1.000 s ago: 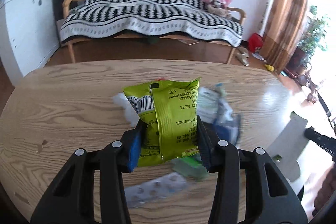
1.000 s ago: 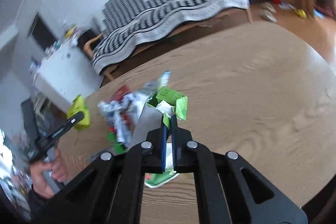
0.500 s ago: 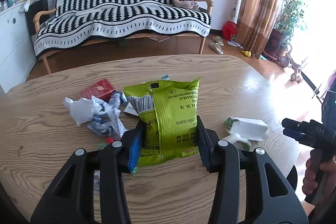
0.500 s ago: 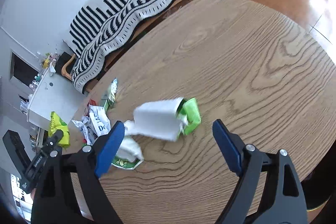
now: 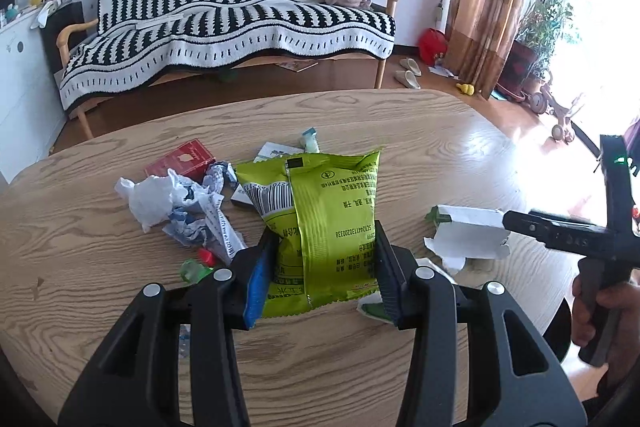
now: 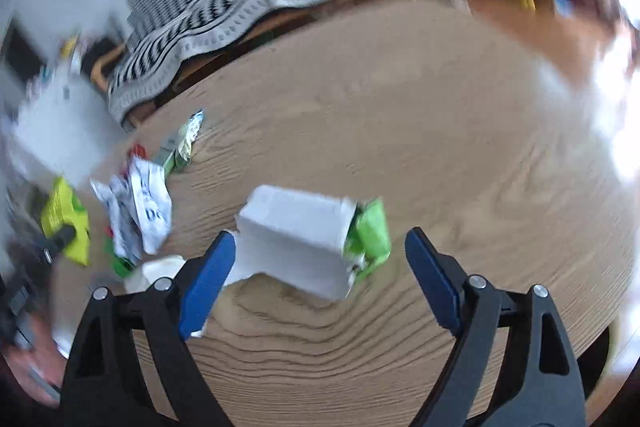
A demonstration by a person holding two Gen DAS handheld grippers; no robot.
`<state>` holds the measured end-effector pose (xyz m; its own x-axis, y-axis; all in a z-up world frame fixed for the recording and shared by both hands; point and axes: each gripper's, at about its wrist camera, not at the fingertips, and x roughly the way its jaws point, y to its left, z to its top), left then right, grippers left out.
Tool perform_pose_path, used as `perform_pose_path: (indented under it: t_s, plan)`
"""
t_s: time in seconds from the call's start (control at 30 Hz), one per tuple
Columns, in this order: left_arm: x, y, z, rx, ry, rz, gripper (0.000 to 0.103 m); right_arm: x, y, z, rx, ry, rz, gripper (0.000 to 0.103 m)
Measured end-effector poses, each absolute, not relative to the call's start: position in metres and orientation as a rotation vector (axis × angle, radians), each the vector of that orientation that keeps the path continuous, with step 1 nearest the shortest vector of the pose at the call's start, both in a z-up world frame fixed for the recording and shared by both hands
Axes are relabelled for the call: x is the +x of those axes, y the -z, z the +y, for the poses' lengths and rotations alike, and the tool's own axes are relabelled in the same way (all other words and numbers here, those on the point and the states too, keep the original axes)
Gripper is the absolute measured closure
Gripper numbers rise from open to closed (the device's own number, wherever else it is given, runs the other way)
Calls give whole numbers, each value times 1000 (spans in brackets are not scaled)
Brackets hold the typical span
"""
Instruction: Collect trash
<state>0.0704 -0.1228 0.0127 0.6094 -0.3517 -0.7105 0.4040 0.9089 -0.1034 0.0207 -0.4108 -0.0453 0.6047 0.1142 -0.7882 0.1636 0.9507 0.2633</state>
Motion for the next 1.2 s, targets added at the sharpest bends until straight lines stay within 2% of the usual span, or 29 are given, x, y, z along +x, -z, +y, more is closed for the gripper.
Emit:
perform_pose_path:
  t_s: [0.2, 0.37, 0.43, 0.47, 0.5, 0.57, 0.6, 0.63, 0.9, 1.2]
  plan:
    - [73, -9, -121, 78, 439, 813, 58, 47, 76, -391, 90, -61, 1003, 11]
    - [74, -6, -124, 90, 434, 820, 58, 62, 92, -397, 149, -136, 1005, 14]
    - [76, -5, -126, 94, 432, 826, 58, 63, 93, -398, 185, -169, 1004, 36]
    - [76, -4, -127, 93, 431, 828, 58, 61, 93, -399, 202, -179, 1000, 40]
    - [77, -4, -128, 90, 430, 832, 58, 59, 92, -399, 216, -191, 997, 55]
    - [78, -5, -131, 84, 434, 838, 58, 55, 91, -398, 238, -206, 996, 62]
    - [78, -5, -132, 83, 438, 840, 58, 52, 89, -397, 253, -219, 993, 79]
    - [77, -5, -134, 81, 442, 841, 58, 48, 86, -398, 282, -237, 978, 81]
    - [69, -10, -149, 66, 467, 840, 58, 8, 64, -408, 312, -180, 924, 82]
    - [48, -16, -206, 72, 582, 840, 58, -81, 38, -492, 448, 83, 824, 82]
